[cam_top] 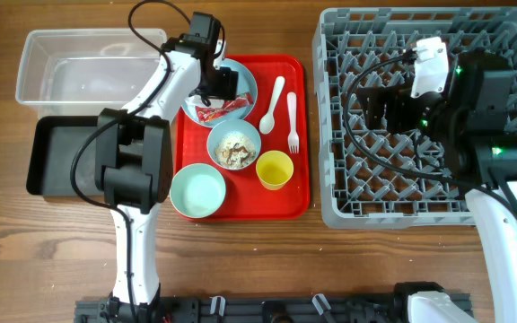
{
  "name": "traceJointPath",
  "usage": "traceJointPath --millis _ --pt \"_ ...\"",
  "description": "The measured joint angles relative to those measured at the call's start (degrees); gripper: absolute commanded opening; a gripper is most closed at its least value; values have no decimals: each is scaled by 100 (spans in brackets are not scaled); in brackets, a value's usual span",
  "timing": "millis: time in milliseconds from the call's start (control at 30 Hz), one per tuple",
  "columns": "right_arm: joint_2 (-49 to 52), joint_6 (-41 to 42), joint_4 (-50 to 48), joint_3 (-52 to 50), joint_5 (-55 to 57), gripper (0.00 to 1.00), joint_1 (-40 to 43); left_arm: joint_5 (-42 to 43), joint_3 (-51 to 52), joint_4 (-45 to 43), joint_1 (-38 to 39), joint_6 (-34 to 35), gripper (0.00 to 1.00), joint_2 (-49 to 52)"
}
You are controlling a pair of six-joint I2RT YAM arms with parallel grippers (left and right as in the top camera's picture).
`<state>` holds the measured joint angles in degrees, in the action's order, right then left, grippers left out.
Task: Sort waste into correct bins and load items into the dishwasher rack
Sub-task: 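Grasp the white tissue from the blue plate with the left gripper, then drop the tissue into the clear plastic bin with the left gripper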
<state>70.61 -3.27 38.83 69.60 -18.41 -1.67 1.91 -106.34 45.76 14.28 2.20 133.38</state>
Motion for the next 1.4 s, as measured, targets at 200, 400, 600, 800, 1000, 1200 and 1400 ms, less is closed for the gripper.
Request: traceJointPath --millis 200,400,600,800,1000,1200,1400 --pt "76 -2 42 0 0 100 0 131 -2 9 -2 -2 4 15" --pt "76 0 44 0 0 100 0 343 0 24 -2 96 4 17" --pt "76 0 46 0 0 100 0 409 0 28 -22 181 4 -431" --pt "76 0 59 0 0 100 0 420 0 129 -297 201 4 -1679" --pt "76 0 59 0 0 100 0 372 -2 304 -920 219 5 -2299" --pt "76 0 59 0 0 100 0 208 -2 308 -1714 -387 36 -2135" --pt "76 0 74 0 0 100 0 107 0 44 -1963 -793 100 -1475"
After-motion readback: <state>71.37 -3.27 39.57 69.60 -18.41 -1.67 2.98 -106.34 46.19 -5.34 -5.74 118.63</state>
